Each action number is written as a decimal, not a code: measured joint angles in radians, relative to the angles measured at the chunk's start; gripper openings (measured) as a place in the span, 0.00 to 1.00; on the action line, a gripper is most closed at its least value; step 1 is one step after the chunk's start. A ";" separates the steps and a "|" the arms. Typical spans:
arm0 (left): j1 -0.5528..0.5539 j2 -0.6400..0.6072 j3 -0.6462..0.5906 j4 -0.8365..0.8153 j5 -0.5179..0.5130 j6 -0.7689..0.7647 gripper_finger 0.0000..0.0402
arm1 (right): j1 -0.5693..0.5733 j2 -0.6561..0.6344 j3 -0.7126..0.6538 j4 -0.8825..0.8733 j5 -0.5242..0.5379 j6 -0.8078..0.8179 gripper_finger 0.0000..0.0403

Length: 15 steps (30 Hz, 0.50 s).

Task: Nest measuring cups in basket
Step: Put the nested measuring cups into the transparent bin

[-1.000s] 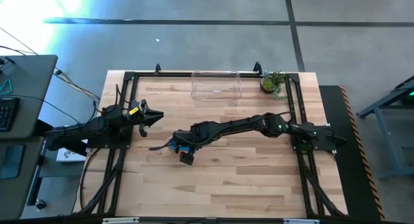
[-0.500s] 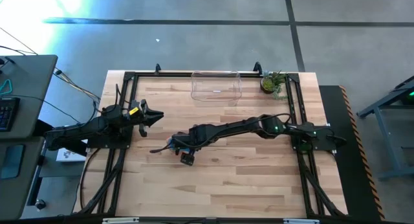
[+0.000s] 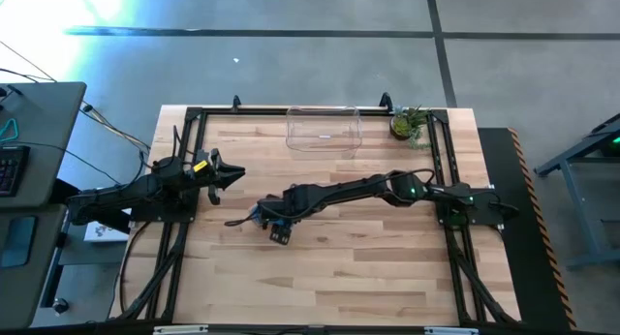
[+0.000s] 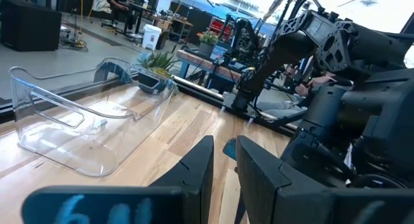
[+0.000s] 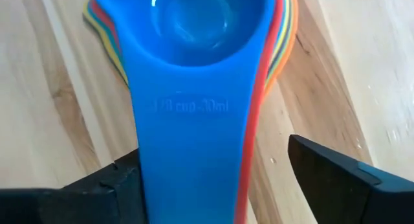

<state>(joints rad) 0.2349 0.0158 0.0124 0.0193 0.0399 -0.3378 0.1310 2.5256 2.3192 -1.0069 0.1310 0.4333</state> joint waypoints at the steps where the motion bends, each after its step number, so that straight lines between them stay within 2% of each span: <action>1: 0.000 0.000 0.000 0.000 0.000 0.000 0.14 | 0.000 0.000 0.000 -0.002 0.000 0.003 0.76; 15: 0.000 0.000 0.000 0.000 0.000 0.000 0.14 | 0.000 0.000 0.000 -0.002 -0.007 0.032 0.57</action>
<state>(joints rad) 0.2351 0.0158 0.0124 0.0193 0.0402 -0.3378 0.1310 2.5256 2.3192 -1.0092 0.1238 0.4655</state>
